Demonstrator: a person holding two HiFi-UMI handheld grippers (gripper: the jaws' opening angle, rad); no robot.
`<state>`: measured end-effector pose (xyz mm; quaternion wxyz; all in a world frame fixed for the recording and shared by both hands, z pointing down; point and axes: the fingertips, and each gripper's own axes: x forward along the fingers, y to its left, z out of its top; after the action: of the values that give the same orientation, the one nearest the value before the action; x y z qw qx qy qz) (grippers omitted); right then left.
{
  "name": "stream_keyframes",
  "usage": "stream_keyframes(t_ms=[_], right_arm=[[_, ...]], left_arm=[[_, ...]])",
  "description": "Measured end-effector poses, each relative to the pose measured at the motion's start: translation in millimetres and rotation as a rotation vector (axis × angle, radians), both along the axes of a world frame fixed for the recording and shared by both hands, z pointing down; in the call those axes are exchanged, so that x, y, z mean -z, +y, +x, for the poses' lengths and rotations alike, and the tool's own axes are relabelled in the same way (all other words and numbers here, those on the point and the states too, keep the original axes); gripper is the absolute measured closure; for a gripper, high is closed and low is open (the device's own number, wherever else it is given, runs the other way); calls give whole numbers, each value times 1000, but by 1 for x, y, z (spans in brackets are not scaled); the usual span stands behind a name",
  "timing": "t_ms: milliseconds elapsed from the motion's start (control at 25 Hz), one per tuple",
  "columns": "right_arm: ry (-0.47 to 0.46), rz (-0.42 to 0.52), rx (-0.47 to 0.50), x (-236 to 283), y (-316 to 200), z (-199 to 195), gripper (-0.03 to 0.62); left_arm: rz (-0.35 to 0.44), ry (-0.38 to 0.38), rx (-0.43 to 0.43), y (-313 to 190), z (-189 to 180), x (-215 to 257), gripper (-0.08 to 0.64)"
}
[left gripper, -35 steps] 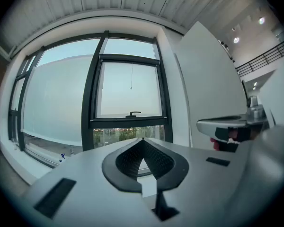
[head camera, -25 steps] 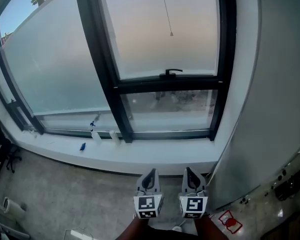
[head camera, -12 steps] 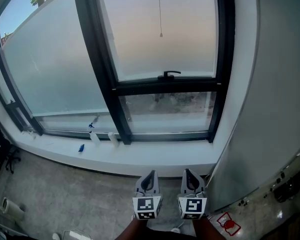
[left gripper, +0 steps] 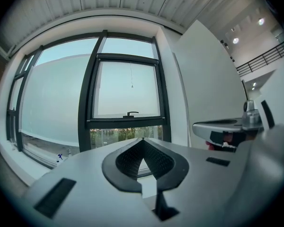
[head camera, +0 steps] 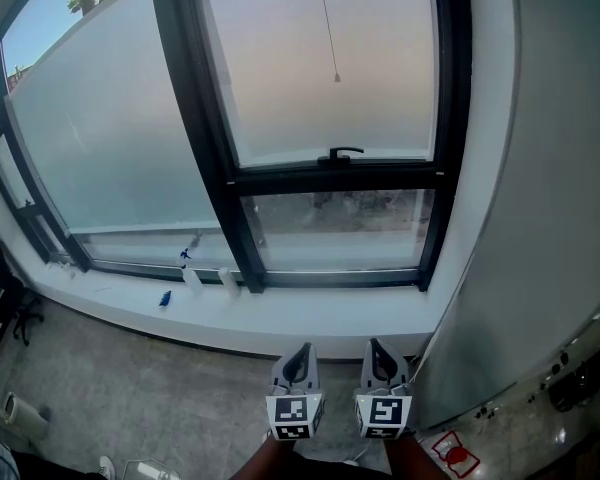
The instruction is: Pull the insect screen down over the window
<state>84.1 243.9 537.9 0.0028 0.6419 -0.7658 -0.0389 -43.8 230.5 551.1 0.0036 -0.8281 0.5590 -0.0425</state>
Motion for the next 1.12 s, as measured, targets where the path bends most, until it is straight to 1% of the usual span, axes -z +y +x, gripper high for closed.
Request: stream_keyframes(t_ms=[200,360,520,640,720,840,1000,1120], right_arm=[[-15,0,4,-2,-4,5,589],[-12,-14,21,-4,-8,-1,589],[-13,-25,25,-6,-20,-4,589],[-15,-39,23,-10,-33,-6,589],[-15,-32,26,-6,-44,-8,589],[-13,-36,15,-14,-65,-9,589],[-10,-50,6,-13,-90,-12,589],[21,-52,-6,-9,-111,-12,589]], left_arm=[[-8,-3,7,-3,4,-1,557],[-2,-5,14,-10,1,3,557],[-17,3,24,-18,-3,4,557],[-26,8,16,-28,-3,4,557],[-25,4,8,-36,-3,4,557],[-19,5,13,-56,-8,4,557],[-44,14,5,-84,-8,-7,557],[-58,27,-6,-107,-5,-11,557]])
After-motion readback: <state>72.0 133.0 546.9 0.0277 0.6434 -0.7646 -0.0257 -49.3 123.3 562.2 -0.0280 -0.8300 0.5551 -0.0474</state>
